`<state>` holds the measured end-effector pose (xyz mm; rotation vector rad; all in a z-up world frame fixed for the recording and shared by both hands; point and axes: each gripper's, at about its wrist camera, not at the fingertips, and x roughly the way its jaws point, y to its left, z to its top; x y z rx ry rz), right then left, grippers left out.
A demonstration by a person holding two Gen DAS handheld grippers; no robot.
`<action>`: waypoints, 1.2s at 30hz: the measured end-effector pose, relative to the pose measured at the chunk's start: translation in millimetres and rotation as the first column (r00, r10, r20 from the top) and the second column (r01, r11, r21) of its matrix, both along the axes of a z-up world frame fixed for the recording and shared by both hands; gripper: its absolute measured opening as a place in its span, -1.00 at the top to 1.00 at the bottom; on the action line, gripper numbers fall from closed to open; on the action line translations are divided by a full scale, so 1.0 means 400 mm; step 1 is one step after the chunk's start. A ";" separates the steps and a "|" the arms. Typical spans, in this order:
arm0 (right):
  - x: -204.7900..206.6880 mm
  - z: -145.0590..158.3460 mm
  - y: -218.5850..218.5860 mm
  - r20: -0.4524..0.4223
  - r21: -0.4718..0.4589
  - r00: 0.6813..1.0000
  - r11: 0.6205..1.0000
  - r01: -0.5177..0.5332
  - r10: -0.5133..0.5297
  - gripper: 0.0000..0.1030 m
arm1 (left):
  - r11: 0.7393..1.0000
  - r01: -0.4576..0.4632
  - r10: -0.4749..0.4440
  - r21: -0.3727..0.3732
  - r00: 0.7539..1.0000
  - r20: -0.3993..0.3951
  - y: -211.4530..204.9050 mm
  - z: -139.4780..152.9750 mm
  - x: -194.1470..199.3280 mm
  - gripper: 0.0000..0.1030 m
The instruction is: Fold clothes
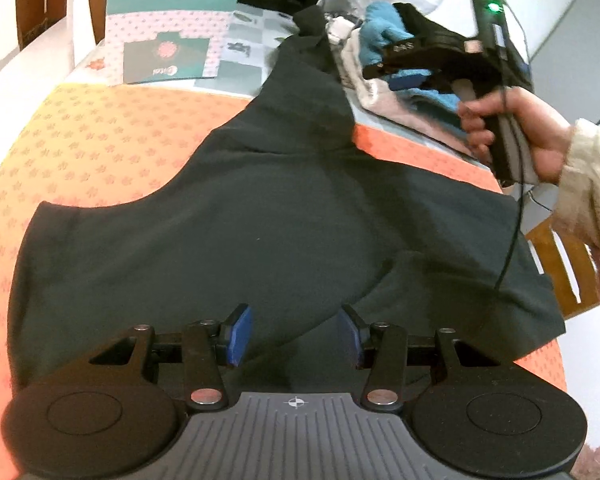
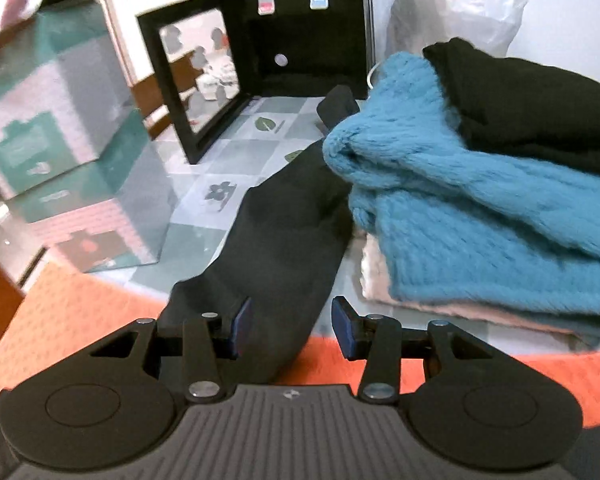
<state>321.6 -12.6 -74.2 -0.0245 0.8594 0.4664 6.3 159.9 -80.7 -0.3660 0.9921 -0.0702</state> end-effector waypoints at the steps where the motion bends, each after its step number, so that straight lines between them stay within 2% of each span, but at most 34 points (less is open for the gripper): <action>1: 0.015 -0.014 0.018 -0.003 -0.010 1.000 1.000 0.003 -0.003 0.04 | 1.000 -0.003 0.003 -0.005 1.000 -0.003 0.003 -0.003 0.005 0.03; 4: 0.054 -0.061 0.074 -0.012 -0.053 1.000 0.999 0.008 -0.009 -0.04 | 1.000 -0.010 0.010 -0.019 1.000 -0.008 0.012 -0.009 0.021 0.03; 8: 0.094 -0.126 0.139 -0.030 -0.114 1.000 0.993 0.002 -0.006 -0.31 | 0.999 -0.020 0.020 -0.027 1.000 -0.009 0.030 -0.013 0.041 0.03; 11: 0.121 -0.160 0.167 -0.043 -0.139 0.999 0.990 -0.001 -0.005 -0.32 | 0.999 -0.035 0.035 -0.028 0.999 -0.007 0.047 -0.012 0.049 0.03; 16: 0.153 -0.186 0.185 -0.043 -0.113 0.999 0.994 0.007 -0.012 -0.40 | 0.996 -0.078 0.077 -0.034 0.997 -0.015 0.079 -0.013 0.046 0.02; 17: 0.157 -0.186 0.188 -0.038 -0.110 0.999 0.994 0.002 -0.006 -0.35 | 0.996 -0.085 0.085 -0.035 0.996 -0.019 0.083 -0.013 0.044 0.02; 19: 0.167 -0.185 0.195 -0.029 -0.104 1.000 0.995 -0.009 0.006 0.07 | 0.994 -0.100 0.099 -0.037 0.995 -0.025 0.089 -0.014 0.039 0.02; 20: 0.172 -0.183 0.195 -0.031 -0.100 0.999 0.995 -0.014 0.011 0.54 | 0.994 -0.105 0.104 -0.037 0.994 -0.025 0.090 -0.013 0.038 0.02; 21: 0.178 -0.180 0.193 -0.035 -0.096 0.999 0.995 -0.020 0.017 0.88 | 0.993 -0.109 0.109 -0.037 0.994 -0.025 0.090 -0.011 0.036 0.02; 24: 0.174 -0.168 0.179 -0.031 -0.074 0.999 0.997 -0.038 0.035 0.91 | 0.992 -0.118 0.117 -0.034 0.993 -0.017 0.087 -0.003 0.035 0.02; 28: 0.116 -0.104 0.148 0.048 -0.045 0.997 0.997 -0.059 0.061 0.91 | 0.990 -0.135 0.135 -0.030 0.991 -0.004 0.084 0.008 0.034 0.02; 36: -0.119 0.074 0.045 0.191 0.067 0.971 0.985 -0.161 0.145 0.91 | 0.979 -0.193 0.196 -0.069 0.980 0.032 0.099 0.044 0.023 0.02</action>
